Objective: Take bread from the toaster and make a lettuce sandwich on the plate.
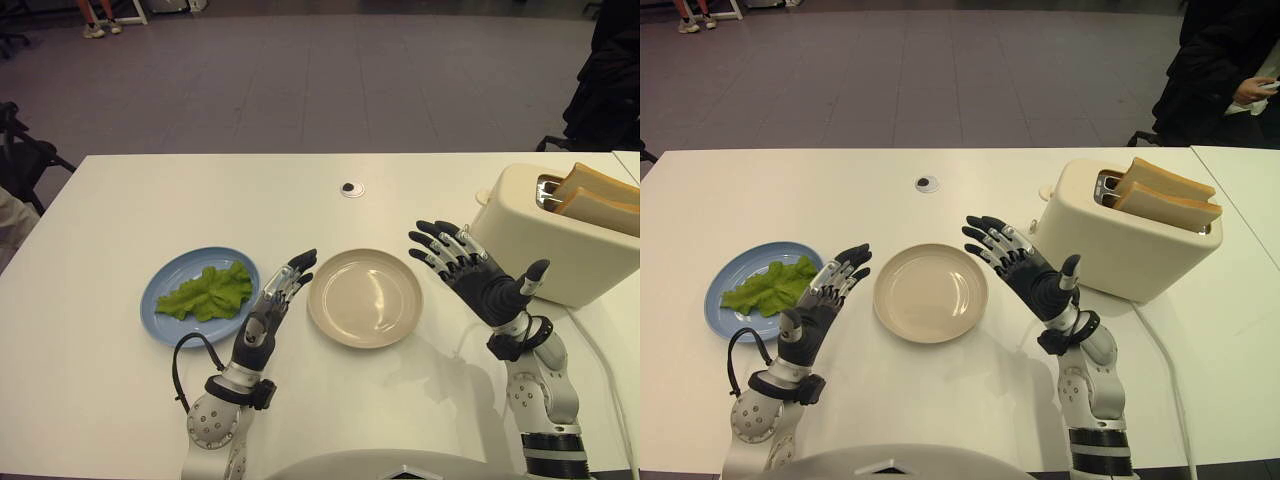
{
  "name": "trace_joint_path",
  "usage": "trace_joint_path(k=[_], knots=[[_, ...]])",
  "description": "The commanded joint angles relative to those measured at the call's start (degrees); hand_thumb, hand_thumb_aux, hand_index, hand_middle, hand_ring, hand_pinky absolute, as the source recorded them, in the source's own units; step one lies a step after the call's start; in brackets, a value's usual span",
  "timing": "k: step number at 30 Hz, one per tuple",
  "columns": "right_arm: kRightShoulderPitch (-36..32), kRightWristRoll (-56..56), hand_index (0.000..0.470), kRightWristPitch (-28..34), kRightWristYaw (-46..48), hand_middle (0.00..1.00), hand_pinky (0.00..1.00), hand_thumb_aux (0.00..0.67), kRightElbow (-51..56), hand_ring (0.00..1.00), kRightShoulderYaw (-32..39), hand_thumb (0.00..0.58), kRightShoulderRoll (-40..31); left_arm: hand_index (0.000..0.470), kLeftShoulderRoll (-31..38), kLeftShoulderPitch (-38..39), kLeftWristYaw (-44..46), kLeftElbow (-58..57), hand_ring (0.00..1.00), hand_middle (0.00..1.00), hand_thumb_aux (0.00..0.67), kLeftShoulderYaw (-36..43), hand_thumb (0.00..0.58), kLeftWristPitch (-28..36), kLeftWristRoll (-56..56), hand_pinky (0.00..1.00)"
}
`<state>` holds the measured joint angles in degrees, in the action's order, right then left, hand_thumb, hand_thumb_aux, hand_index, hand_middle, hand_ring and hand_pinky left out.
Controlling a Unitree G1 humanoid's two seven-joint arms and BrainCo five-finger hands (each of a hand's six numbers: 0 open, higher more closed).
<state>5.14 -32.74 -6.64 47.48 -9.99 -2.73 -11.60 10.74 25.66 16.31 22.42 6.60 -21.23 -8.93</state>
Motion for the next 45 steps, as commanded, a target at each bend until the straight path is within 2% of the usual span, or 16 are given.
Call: trace_joint_path(k=[1, 8, 16, 22, 25, 27, 29, 31, 33, 36, 39, 40, 41, 42, 45], knots=[[-0.85, 2.70, 0.000, -1.16, -1.15, 0.00, 0.00, 0.000, 1.56, 0.00, 0.08, 0.000, -0.38, 0.000, -0.20, -0.47, -0.72, -0.34, 0.00, 0.00, 0.000, -0.50, 0.000, 1.40, 0.98, 0.00], [-1.59, 9.68, 0.000, -8.43, -2.46, 0.00, 0.00, 0.000, 5.02, 0.00, 1.03, 0.000, -0.31, 0.000, -0.45, -0.96, -1.02, -0.50, 0.00, 0.00, 0.000, -0.95, 0.000, 1.67, 0.97, 0.00], [-2.28, 12.78, 0.000, -12.22, -5.37, 0.00, 0.00, 0.000, 7.29, 0.00, 1.62, 0.000, 0.23, 0.000, -0.66, -1.41, -0.85, -1.16, 0.00, 0.00, 0.000, -1.15, 0.000, 1.69, 1.37, 0.00], [-2.08, 11.92, 0.000, -11.83, -5.05, 0.00, 0.00, 0.000, 7.19, 0.00, 2.61, 0.000, -0.67, 0.000, -0.73, -1.26, -0.89, -1.20, 0.00, 0.00, 0.000, -1.04, 0.000, 1.65, 1.60, 0.00], [-2.35, 7.73, 0.000, -11.75, -4.17, 0.00, 0.00, 0.000, 1.19, 0.00, 0.55, 0.000, -2.45, 0.000, -1.03, -1.22, -1.16, -1.25, 0.00, 0.00, 0.000, -0.43, 0.000, 1.60, 2.45, 0.00], [-5.72, 5.51, 0.000, -10.39, -5.80, 0.00, 0.00, 0.000, -3.10, 0.00, -5.15, 0.000, -7.05, 0.000, -1.14, -1.71, -1.09, -1.46, 0.00, 0.00, 0.000, 0.13, 0.000, 1.81, 2.87, 0.00], [-11.00, 8.29, 0.000, -11.30, -7.27, 0.00, 0.00, 0.000, -1.12, 0.00, -12.24, 0.000, -14.45, 0.000, -1.46, -1.94, -1.12, -1.61, 0.00, 0.00, 0.000, 0.74, 0.000, 1.87, 3.45, 0.00], [-15.23, 15.52, 0.000, -15.75, -8.09, 0.00, 0.00, 0.000, 5.65, 0.00, -17.31, 0.000, -22.62, 0.000, -1.93, -2.07, -1.31, -1.64, 0.00, 0.00, 0.000, 1.50, 0.000, 1.91, 4.12, 0.00], [-18.25, 25.01, 0.000, -22.86, -10.23, 0.00, 0.00, 0.000, 16.22, 0.00, -20.13, 0.000, -30.91, 0.000, -2.34, -2.24, -1.51, -1.46, 0.00, 0.00, 0.000, 2.21, 0.000, 2.08, 4.65, 0.00], [-21.38, 43.68, 0.000, -33.14, -21.56, 0.00, 0.00, 0.000, 34.19, 0.00, -19.11, 0.000, -42.06, 0.000, -2.77, -2.32, -1.75, -0.99, 0.00, 0.00, 0.000, 2.93, 0.000, 2.42, 5.22, 0.00], [-23.46, 56.75, 0.000, -39.20, -33.69, 0.00, 0.00, 0.000, 46.34, 0.00, -14.03, 0.000, -47.11, 0.000, -2.84, -2.28, -1.89, -0.84, 0.00, 0.00, 0.000, 3.21, 0.000, 2.55, 5.34, 0.00], [-24.00, 58.52, 0.136, -40.78, -35.97, 0.00, 0.00, 0.194, 48.91, 0.00, -12.55, 0.288, -47.50, 0.000, -2.83, -2.26, -1.93, -0.81, 0.00, 0.00, 0.000, 3.27, 0.000, 2.59, 5.32, 0.00], [-24.65, 59.52, 0.194, -42.29, -37.83, 0.00, 0.00, 0.276, 51.24, 0.00, -11.19, 0.379, -47.77, 0.000, -2.85, -2.24, -1.95, -0.79, 0.00, 0.00, 0.000, 3.34, 0.000, 2.61, 5.30, 0.00], [-25.00, 60.03, 0.241, -43.59, -39.38, 0.00, 0.00, 0.344, 53.11, 0.00, -10.16, 0.443, -48.12, 0.000, -2.81, -2.37, -1.86, -0.80, 0.00, 0.00, 0.000, 3.40, 0.000, 2.72, 5.20, 0.00], [-26.00, 60.99, 0.267, -46.27, -42.33, 0.00, 0.00, 0.381, 56.99, 0.00, -7.56, 0.472, -48.93, 0.000, -2.69, -2.57, -1.67, -0.79, 0.00, 0.00, 0.000, 3.55, 0.000, 2.93, 5.05, 0.00]])
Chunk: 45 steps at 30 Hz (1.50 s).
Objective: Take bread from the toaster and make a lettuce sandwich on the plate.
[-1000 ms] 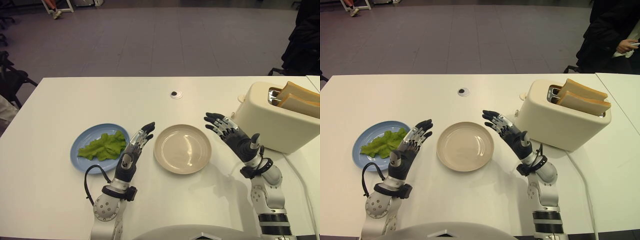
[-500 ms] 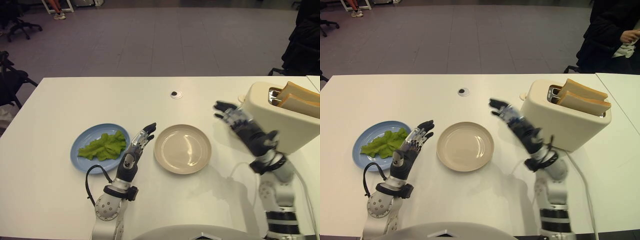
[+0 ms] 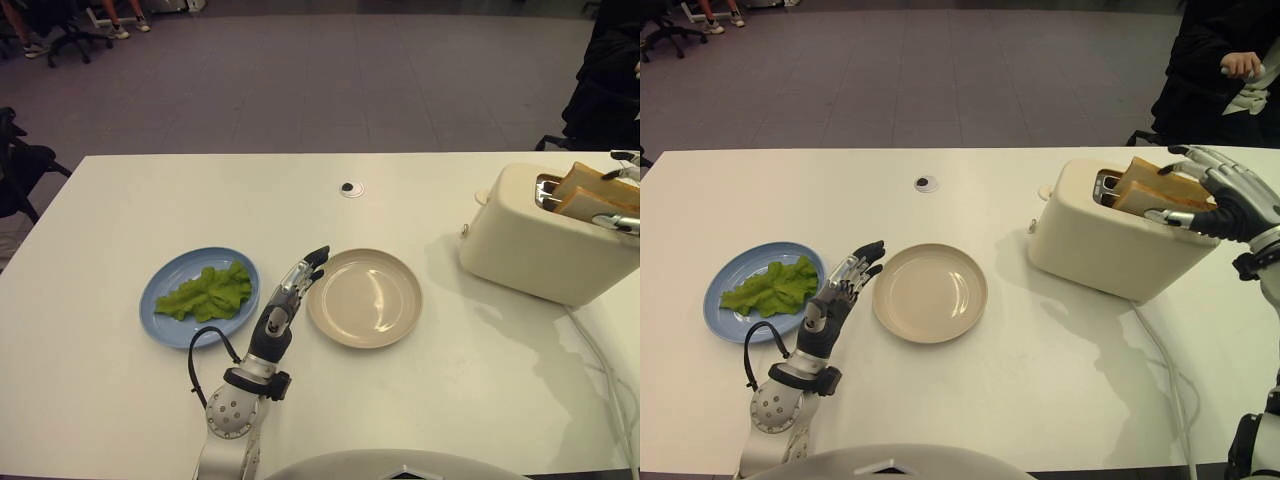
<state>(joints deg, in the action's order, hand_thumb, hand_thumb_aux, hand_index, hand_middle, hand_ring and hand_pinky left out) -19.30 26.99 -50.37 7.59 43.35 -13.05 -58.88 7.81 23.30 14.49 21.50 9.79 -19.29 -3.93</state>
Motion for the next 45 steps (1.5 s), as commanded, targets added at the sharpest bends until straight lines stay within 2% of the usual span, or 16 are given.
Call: trace_joint_path(k=[1, 2, 3, 5, 6, 11, 16, 19, 22, 25, 28, 31, 35, 39, 44, 45], knots=[[-2.04, 1.31, 0.267, -3.05, -2.99, 0.00, 0.00, 0.381, 4.62, 0.00, 3.57, 0.472, -1.74, 0.000, 0.25, -0.23, 0.17, 0.04, 0.00, 0.00, 0.000, 0.35, 0.000, 0.98, 0.00, 0.00], [-2.45, 1.05, 0.271, -3.41, -3.23, 0.00, 0.00, 0.386, 5.43, 0.00, 4.18, 0.476, -1.75, 0.000, 0.26, -0.25, 0.18, -0.02, 0.00, 0.00, 0.000, 0.34, 0.000, 0.97, -0.02, 0.00], [-2.97, 0.96, 0.304, -3.66, -3.42, 0.00, 0.00, 0.434, 6.04, 0.00, 4.94, 0.508, -1.62, 0.000, 0.26, -0.22, 0.15, -0.10, 0.00, 0.00, 0.000, 0.30, 0.000, 0.92, -0.04, 0.00], [-3.67, 0.48, 0.442, -4.20, -3.66, 0.00, 0.00, 0.631, 6.59, 0.00, 6.09, 0.578, -1.36, 0.000, 0.29, -0.17, 0.10, -0.15, 0.00, 0.00, 0.000, 0.26, 0.000, 0.86, -0.04, 0.00], [-3.94, -0.45, 0.470, -4.64, -3.37, 0.00, 0.00, 0.670, 6.65, 0.00, 6.37, 0.580, -1.19, 0.000, 0.31, -0.15, 0.08, -0.14, 0.00, 0.00, 0.000, 0.25, 0.000, 0.85, -0.03, 0.00], [-4.94, -7.55, 0.470, -6.00, 0.35, 0.00, 0.00, 0.670, 6.07, 0.00, 6.30, 0.580, -1.00, 0.000, 0.38, -0.26, 0.12, -0.19, 0.00, 0.00, 0.000, 0.22, 0.000, 0.90, -0.08, 0.00], [-8.20, -22.80, 0.470, -3.60, 11.93, 0.00, 0.00, 0.670, 4.75, 0.00, 4.14, 0.580, -1.12, 0.000, 0.25, -0.34, -0.06, -0.58, 0.00, 0.00, 0.000, 0.15, 0.000, 0.65, 0.09, 0.00], [-14.05, -40.24, 0.470, 5.97, 25.08, 0.00, 0.00, 0.670, -1.72, 0.00, 0.21, 0.580, -1.35, 0.000, 0.00, -0.40, -0.42, -0.88, 0.00, 0.00, 0.000, -0.14, 0.000, 0.39, 0.00, 0.00], [-17.63, -56.17, 0.470, 20.90, 35.19, 0.00, 0.00, 0.670, -15.18, 0.00, -1.62, 0.580, -0.22, 0.000, -0.34, -0.68, -0.79, -1.40, 0.00, 0.00, 0.000, -0.71, 0.000, -0.01, -0.43, 0.00], [-13.50, -66.61, 0.470, 36.68, 37.06, 0.00, 0.00, 0.670, -31.54, 0.00, 0.22, 0.580, 2.63, 0.000, -0.51, -1.68, -0.59, -2.48, 0.00, 0.00, 0.000, -1.11, 0.000, -0.30, -0.73, 0.00], [-8.03, -71.95, 0.470, 53.25, 34.06, 0.00, 0.00, 0.670, -44.47, 0.00, 6.80, 0.580, 7.08, 0.000, -0.46, -2.78, -0.15, -3.59, 0.00, 0.00, 0.000, -1.61, 0.000, -0.81, -1.04, 0.00], [-7.63, -68.39, 0.470, 62.99, 30.02, 0.00, 0.00, 0.670, -48.79, 0.00, 15.64, 0.580, 14.10, 0.000, -0.25, -3.50, 0.18, -4.31, 0.00, 0.00, 0.000, -2.52, 0.000, -1.95, -1.72, 0.00], [-6.65, -58.78, 0.470, 67.24, 29.24, 0.00, 0.00, 0.670, -45.47, 0.00, 25.03, 0.580, 21.72, 0.000, -0.04, -4.62, 0.56, -4.90, 0.00, 0.00, 0.000, -4.06, 0.000, -3.02, -3.53, 0.00], [-6.24, -47.91, 0.470, 64.81, 29.74, 0.00, 0.00, 0.670, -38.95, 0.00, 31.20, 0.580, 26.36, 0.000, 0.09, -4.97, 0.75, -4.28, 0.00, 0.00, 0.000, -5.41, 0.000, -3.51, -4.84, 0.00], [-5.28, -36.58, 0.470, 58.19, 28.81, 0.00, 0.00, 0.670, -35.33, 0.00, 34.45, 0.580, 29.72, 0.000, 2.34, -5.10, -0.27, 1.21, 0.00, 0.00, 0.000, -10.11, 0.000, -0.97, -4.80, 0.00], [-5.01, -34.47, 0.300, 56.65, 28.44, 0.00, 0.00, 0.428, -34.83, 0.00, 34.82, 0.505, 30.10, 0.000, 3.86, -5.24, -0.74, 2.32, 0.00, 0.00, 0.000, -12.25, 0.000, 0.66, -3.27, 0.00]])
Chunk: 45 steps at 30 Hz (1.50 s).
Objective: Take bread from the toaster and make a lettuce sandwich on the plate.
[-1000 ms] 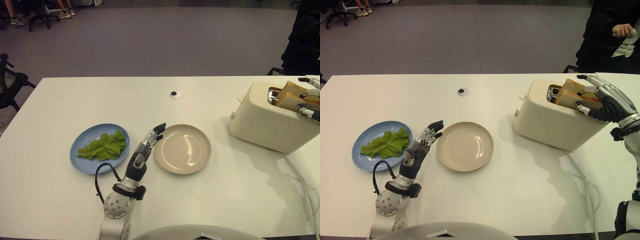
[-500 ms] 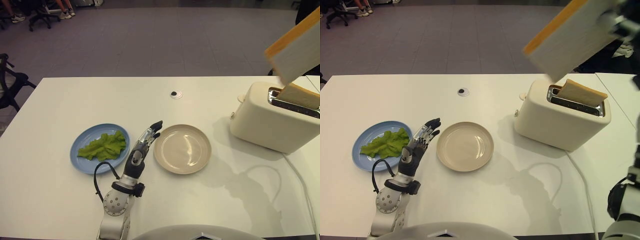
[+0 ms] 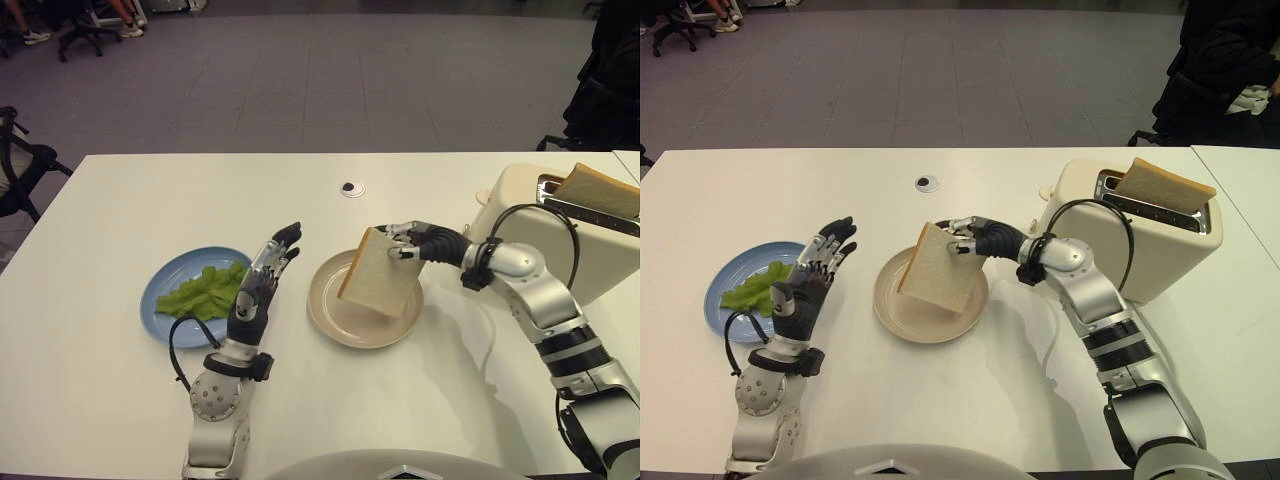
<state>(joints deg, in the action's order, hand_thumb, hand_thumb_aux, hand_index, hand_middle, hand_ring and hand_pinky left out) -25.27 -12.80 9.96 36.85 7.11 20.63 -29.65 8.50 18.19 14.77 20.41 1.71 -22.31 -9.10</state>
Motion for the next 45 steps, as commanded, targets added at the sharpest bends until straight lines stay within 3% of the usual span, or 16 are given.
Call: trace_joint_path(k=[1, 2, 9, 12, 16, 17, 18, 19, 20, 22, 33, 40, 45], knots=[[1.22, 7.48, 0.245, -5.23, -1.42, 0.00, 0.00, 0.349, 1.87, 0.00, 1.49, 0.447, 1.21, 0.000, 5.18, -0.37, -1.47, 3.89, 0.00, 0.00, 0.000, -6.50, 0.000, 5.25, 4.30, 0.00], [1.44, 9.15, 0.000, -6.36, -1.95, 0.00, 0.00, 0.000, 2.20, 0.00, 1.73, 0.000, 1.61, 0.000, 7.36, -0.67, -2.05, 3.59, 0.00, 0.00, 0.000, -8.81, 0.000, 6.41, 7.92, 0.00], [1.52, 15.52, 0.000, -11.54, -3.72, 0.00, 0.00, 0.000, 3.57, 0.00, 0.48, 0.000, 3.50, 0.000, 23.72, -2.96, -8.93, -8.44, 0.00, 0.00, 0.000, -18.30, 0.000, 5.94, 34.15, 0.00], [1.64, 15.57, 0.000, -12.80, -3.79, 0.00, 0.00, 0.000, 3.27, 0.00, -0.96, 0.000, 3.75, 0.000, 32.25, -4.91, -16.41, -19.79, 0.00, 0.00, 0.000, -17.06, 0.000, 5.70, 47.42, 0.00], [3.12, 14.78, 0.000, -14.82, -3.33, 0.00, 0.00, 0.000, 1.21, 0.00, -3.18, 0.000, 4.04, 0.000, 38.63, -8.36, -25.09, -34.08, 0.00, 0.00, 0.000, -11.78, 0.000, 5.83, 57.56, 0.00], [3.65, 14.39, 0.000, -15.23, -2.94, 0.00, 0.00, 0.000, 0.38, 0.00, -3.55, 0.000, 4.16, 0.031, 39.19, -8.94, -26.41, -36.29, 0.00, 0.00, 0.045, -10.28, 0.075, 5.76, 58.72, 0.00], [4.16, 14.16, 0.000, -15.57, -2.62, 0.00, 0.00, 0.000, -0.41, 0.00, -3.79, 0.000, 4.32, 0.171, 39.38, -9.48, -27.28, -37.94, 0.00, 0.00, 0.244, -8.75, 0.346, 5.61, 59.47, 0.00], [4.69, 14.02, 0.000, -15.99, -2.36, 0.00, 0.00, 0.000, -1.20, 0.00, -4.04, 0.000, 4.42, 0.251, 39.39, -10.34, -27.94, -39.73, 0.00, 0.00, 0.357, -7.02, 0.454, 5.45, 60.17, 0.00], [5.11, 14.04, 0.000, -16.19, -2.21, 0.00, 0.00, 0.000, -1.88, 0.00, -4.22, 0.000, 4.52, 0.335, 39.44, -11.15, -28.33, -41.25, 0.00, 0.00, 0.478, -5.48, 0.532, 5.32, 60.57, 0.00], [5.84, 14.17, 0.000, -16.46, -2.12, 0.00, 0.00, 0.000, -3.12, 0.00, -4.54, 0.000, 4.62, 0.457, 39.52, -12.91, -28.69, -43.96, 0.00, 0.00, 0.652, -2.79, 0.580, 4.84, 60.77, 0.00], [6.57, 15.11, 0.000, -17.57, -2.49, 0.00, 0.00, 0.000, -3.92, 0.00, -5.36, 0.000, 5.30, 0.470, 41.06, -11.33, -29.92, -39.73, 0.00, 0.00, 0.670, -1.14, 0.580, 4.63, 56.18, 0.00], [6.39, 14.14, 0.000, -18.21, -3.11, 0.00, 0.00, 0.000, -3.40, 0.00, -7.73, 0.000, 4.92, 0.470, 38.88, -5.59, -26.17, -18.22, 0.00, 0.00, 0.670, -13.70, 0.580, 5.42, 43.09, 0.00], [5.80, 12.50, 0.000, -18.67, -3.51, 0.00, 0.00, 0.000, -1.68, 0.00, -11.75, 0.000, 4.37, 0.470, 33.41, -7.02, -17.76, -6.24, 0.00, 0.00, 0.670, -11.00, 0.580, 5.47, 31.63, 0.00]])
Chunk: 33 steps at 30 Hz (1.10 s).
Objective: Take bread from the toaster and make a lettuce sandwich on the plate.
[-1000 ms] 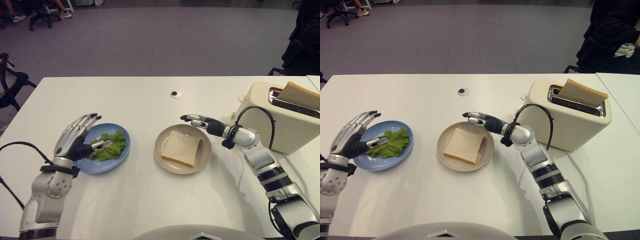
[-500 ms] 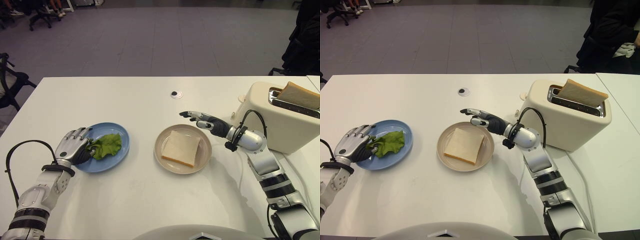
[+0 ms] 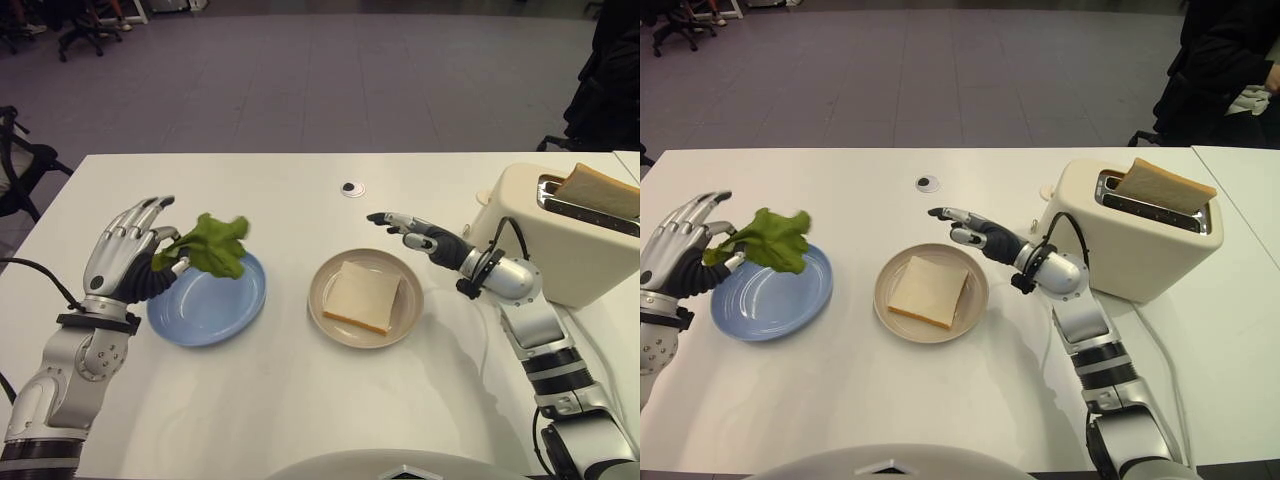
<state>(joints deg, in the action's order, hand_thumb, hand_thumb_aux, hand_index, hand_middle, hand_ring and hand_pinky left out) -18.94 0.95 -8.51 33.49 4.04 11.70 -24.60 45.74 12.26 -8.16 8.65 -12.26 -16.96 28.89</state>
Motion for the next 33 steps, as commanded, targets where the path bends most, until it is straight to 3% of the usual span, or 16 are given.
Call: trace_joint_path(k=[1, 6, 11, 15, 19, 20, 21, 22, 30, 33], knots=[[-0.69, -1.54, 0.000, -0.34, -0.14, 0.00, 0.00, 0.000, 1.70, 0.00, -3.56, 0.000, -0.83, 0.470, -5.58, -2.04, 6.78, 6.71, 0.00, 0.00, 0.670, 4.66, 0.580, 0.37, -8.68, 0.00], [-0.88, -2.57, 0.000, -1.39, -0.45, 0.00, 0.00, 0.000, 3.85, 0.00, -7.44, 0.000, -1.72, 0.470, -15.98, -10.30, 13.05, 5.44, 0.00, 0.00, 0.670, 17.15, 0.580, 2.23, -11.28, 0.00], [-0.18, -2.73, 0.000, -2.14, -0.94, 0.00, 0.00, 0.000, 4.67, 0.00, -8.57, 0.000, -1.10, 0.470, -22.28, -17.30, 14.78, -7.98, 0.00, 0.00, 0.670, 25.46, 0.580, 0.47, -7.69, 0.00], [0.27, -2.51, 0.000, -2.40, -1.18, 0.00, 0.00, 0.000, 4.54, 0.00, -8.05, 0.000, -0.18, 0.470, -24.43, -19.95, 12.80, -22.91, 0.00, 0.00, 0.670, 29.70, 0.580, -4.04, -4.30, 0.00], [0.85, -2.26, 0.000, -2.64, -0.97, 0.00, 0.00, 0.000, 4.25, 0.00, -7.31, 0.000, 0.47, 0.470, -23.24, -19.97, 10.21, -28.65, 0.00, 0.00, 0.670, 30.22, 0.580, -6.89, -1.42, 0.00], [0.92, -2.20, 0.000, -2.72, -0.97, 0.00, 0.00, 0.000, 4.32, 0.00, -7.20, 0.000, 0.54, 0.411, -23.14, -20.14, 9.84, -29.32, 0.00, 0.00, 0.586, 30.04, 0.571, -7.34, -1.22, 0.00], [1.01, -2.14, 0.000, -2.71, -0.95, 0.00, 0.00, 0.000, 4.24, 0.00, -7.08, 0.000, 0.62, 0.265, -23.06, -20.21, 9.52, -29.59, 0.00, 0.00, 0.378, 29.91, 0.470, -7.59, -1.05, 0.00], [1.07, -2.07, 0.000, -2.70, -0.90, 0.00, 0.00, 0.000, 4.16, 0.00, -6.95, 0.000, 0.68, 0.000, -22.97, -20.24, 9.15, -29.60, 0.00, 0.00, 0.000, 29.84, 0.000, -7.58, -0.64, 0.00], [1.06, -1.60, 0.000, -3.38, -0.13, 0.00, 0.00, 0.000, 4.07, 0.00, -6.00, 0.000, 0.45, 0.000, -22.83, -17.68, 10.36, -21.35, 0.00, 0.00, 0.000, 28.30, 0.000, -6.65, -1.44, 0.00], [0.32, -1.32, 0.000, -6.25, -0.10, 0.00, 0.00, 0.000, 1.72, 0.00, -6.89, 0.000, -0.78, 0.000, -22.34, -14.88, 11.37, -13.74, 0.00, 0.00, 0.000, 26.66, 0.000, -4.99, -1.96, 0.00]])
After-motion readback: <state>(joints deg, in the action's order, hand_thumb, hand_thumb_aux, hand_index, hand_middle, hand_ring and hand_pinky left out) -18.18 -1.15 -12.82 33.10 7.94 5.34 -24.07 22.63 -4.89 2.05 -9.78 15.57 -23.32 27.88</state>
